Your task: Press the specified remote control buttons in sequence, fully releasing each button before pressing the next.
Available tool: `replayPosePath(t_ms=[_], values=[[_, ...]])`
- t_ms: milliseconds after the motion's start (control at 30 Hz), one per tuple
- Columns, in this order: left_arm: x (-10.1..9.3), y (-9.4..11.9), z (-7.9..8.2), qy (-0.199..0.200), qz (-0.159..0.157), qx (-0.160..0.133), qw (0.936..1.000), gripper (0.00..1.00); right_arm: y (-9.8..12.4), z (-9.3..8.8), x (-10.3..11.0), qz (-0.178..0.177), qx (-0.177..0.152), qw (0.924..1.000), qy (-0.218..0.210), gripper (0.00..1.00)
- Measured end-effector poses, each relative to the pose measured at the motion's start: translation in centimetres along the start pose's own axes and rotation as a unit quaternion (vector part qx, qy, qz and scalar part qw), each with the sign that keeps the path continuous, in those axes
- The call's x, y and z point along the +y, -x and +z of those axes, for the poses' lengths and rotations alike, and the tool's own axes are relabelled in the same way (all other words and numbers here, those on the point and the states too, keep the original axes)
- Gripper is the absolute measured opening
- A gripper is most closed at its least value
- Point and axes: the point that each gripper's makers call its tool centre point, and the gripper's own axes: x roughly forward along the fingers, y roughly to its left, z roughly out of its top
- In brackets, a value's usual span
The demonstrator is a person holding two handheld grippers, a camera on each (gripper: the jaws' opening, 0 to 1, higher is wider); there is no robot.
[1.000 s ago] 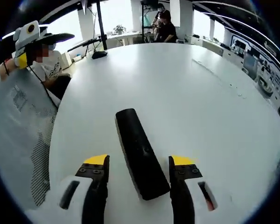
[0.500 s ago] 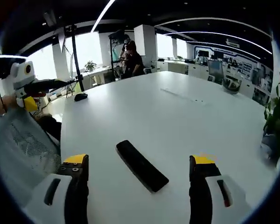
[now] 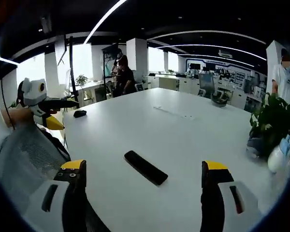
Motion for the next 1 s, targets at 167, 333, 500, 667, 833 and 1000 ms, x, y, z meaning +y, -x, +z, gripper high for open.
replayPosePath(t_ms=[167,333,500,667,833,1000], values=[[-0.1,0.1,0.0,0.001,-0.004,0.001,1.0000,0.97,2.2,-0.9,-0.5,-0.030,0.004,0.9995,0.000,1.00],[0.1,0.0,-0.5,0.001,0.000,0.013,0.9999,0.97,4.0,-2.0,-0.3,-0.048,0.014,0.9987,-0.010,1.00],[-0.3,-0.2,-0.7,-0.010,-0.005,0.017,0.9998,0.97,5.9,-2.3,-0.4,-0.077,0.000,0.9966,-0.030,1.00],[-0.4,-0.2,-1.0,-0.011,-0.011,0.023,0.9996,0.96,6.1,-2.3,-0.3,-0.093,-0.010,0.9949,-0.037,1.00],[-1.0,-0.5,-1.5,-0.030,-0.024,0.036,0.9986,0.96,5.8,-2.7,-0.7,-0.093,-0.006,0.9952,-0.030,0.98],[-1.3,-0.5,-1.7,-0.038,-0.033,0.041,0.9979,0.96,5.9,-2.5,-1.1,-0.098,-0.017,0.9937,-0.052,0.97]])
